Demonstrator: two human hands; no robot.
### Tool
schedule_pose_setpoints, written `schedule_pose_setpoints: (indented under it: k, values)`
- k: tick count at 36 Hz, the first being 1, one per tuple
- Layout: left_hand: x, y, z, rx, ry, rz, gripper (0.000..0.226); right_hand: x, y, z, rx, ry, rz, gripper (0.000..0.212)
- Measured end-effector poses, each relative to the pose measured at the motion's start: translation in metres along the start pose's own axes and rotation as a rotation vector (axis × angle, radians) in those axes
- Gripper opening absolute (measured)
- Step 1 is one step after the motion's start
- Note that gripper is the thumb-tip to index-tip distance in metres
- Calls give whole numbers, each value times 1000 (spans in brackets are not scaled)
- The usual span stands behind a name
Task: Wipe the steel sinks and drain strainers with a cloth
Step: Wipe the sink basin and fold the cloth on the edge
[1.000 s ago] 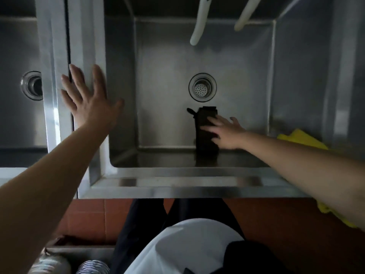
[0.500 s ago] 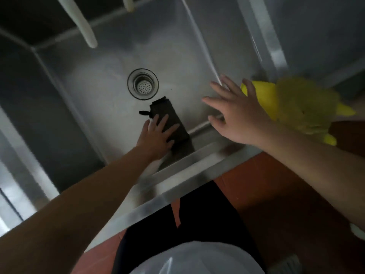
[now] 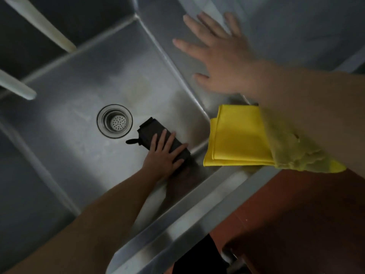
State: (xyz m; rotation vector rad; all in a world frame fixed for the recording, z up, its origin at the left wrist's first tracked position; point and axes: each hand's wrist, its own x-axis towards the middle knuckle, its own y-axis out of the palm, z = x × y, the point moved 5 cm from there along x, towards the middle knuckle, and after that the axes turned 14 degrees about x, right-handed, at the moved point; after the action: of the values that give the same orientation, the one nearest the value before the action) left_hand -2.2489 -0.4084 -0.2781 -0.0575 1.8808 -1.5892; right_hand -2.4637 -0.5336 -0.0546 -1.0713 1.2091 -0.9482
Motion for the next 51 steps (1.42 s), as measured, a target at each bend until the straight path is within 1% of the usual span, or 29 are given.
schedule_pose_setpoints:
  k: [4,8,11,14,16,18,21,24,26,28,29,31,34,37,39,41,44,48,49,51]
  values:
    - [57,-15,-8,-14,-26,1,64,7,3,-17,-76,-44,18,76]
    - [97,-31,-6,-26,-51,4,64,6,3,-22,-82,-52,-35,73]
    - [108,-36,2,-11,-17,1,65,5,2,-20,-48,-79,-95,69]
    - [113,-41,16,25,47,-18,71,5,1,-20,-13,-112,-126,64]
    - [122,-49,36,37,50,-53,67,5,1,-20,-7,-127,-137,62]
    - [135,-57,66,28,5,-89,62,5,0,-19,0,-141,-154,61]
    - [153,-65,126,-13,-148,-122,61,7,1,-17,18,-161,-193,58]
    - [163,-67,182,-73,-307,-61,62,6,1,-18,26,-176,-227,56]
    - [164,-69,204,-75,-342,-19,65,7,1,-17,32,-184,-250,54]
    - [158,-71,215,-70,-382,-28,73,8,2,-17,34,-186,-259,53]
    - [152,-70,219,-84,-435,-43,80,8,2,-17,34,-187,-259,53]
    - [139,-61,222,-146,-546,-44,92,8,3,-17,33,-187,-257,52]
    - [127,-46,211,-212,-591,-17,96,8,4,-17,35,-195,-257,50]
    - [103,-32,186,-150,-502,-9,97,9,3,-16,41,-202,-259,50]
    - [69,-15,160,-125,-432,-39,97,10,3,-16,43,-202,-258,51]
    - [32,3,129,-125,-397,-69,95,10,2,-16,44,-195,-252,52]
    - [1,23,97,-112,-383,-29,94,10,2,-15,47,-187,-228,53]
    - [13,15,108,-73,-377,17,92,11,3,-16,44,-182,-196,53]
    - [21,9,117,-80,-399,31,92,11,4,-16,46,-181,-194,52]
    - [42,-4,142,-136,-507,48,91,11,4,-17,54,-176,-198,52]
